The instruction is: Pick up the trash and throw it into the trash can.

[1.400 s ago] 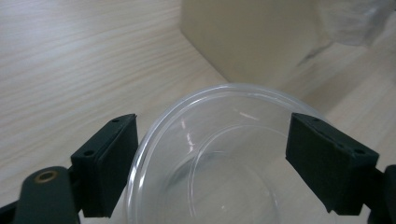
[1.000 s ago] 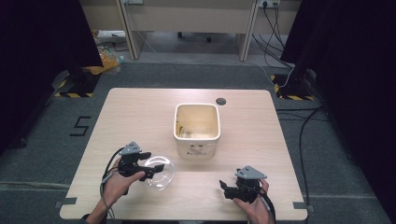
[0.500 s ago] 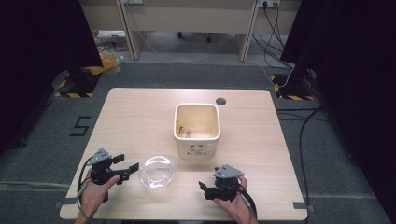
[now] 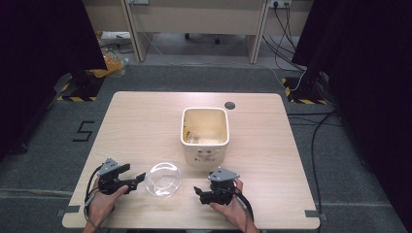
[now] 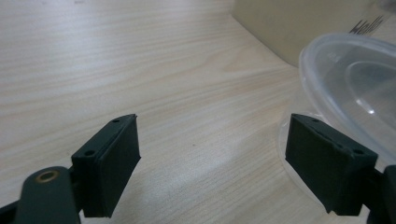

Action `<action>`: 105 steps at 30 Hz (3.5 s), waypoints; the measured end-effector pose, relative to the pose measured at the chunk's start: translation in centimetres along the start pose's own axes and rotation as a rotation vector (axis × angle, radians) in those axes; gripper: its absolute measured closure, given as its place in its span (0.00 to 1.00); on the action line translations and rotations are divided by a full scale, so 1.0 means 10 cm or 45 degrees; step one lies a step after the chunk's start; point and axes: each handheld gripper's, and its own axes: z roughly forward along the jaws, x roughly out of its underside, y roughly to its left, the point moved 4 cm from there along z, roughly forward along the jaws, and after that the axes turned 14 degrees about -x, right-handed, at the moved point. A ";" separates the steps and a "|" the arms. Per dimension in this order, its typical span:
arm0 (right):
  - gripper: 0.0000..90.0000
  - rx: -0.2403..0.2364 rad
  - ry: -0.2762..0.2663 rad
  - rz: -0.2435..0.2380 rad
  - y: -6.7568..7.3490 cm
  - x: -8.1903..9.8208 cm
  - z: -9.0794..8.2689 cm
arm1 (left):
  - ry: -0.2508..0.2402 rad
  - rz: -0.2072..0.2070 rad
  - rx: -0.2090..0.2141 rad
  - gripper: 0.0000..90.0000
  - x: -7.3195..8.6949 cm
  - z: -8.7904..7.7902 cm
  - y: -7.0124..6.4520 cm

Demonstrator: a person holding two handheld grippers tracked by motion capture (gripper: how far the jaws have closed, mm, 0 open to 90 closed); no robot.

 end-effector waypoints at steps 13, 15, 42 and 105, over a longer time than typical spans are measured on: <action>0.27 -0.017 -0.010 -0.015 0.05 -0.16 0.32 | 0.005 0.000 -0.018 0.19 0.01 0.02 -0.08; 0.27 -0.012 -0.020 -0.016 0.04 -0.18 0.34 | 0.008 0.001 -0.016 0.19 0.01 0.02 -0.09; 0.31 0.060 -0.105 -0.070 0.24 -0.46 -0.09 | -0.104 0.062 0.039 0.26 -0.42 -0.32 -0.37; 0.33 0.347 -0.145 0.090 -0.79 -1.48 -0.91 | -0.116 0.119 0.034 0.33 -2.15 0.55 -0.84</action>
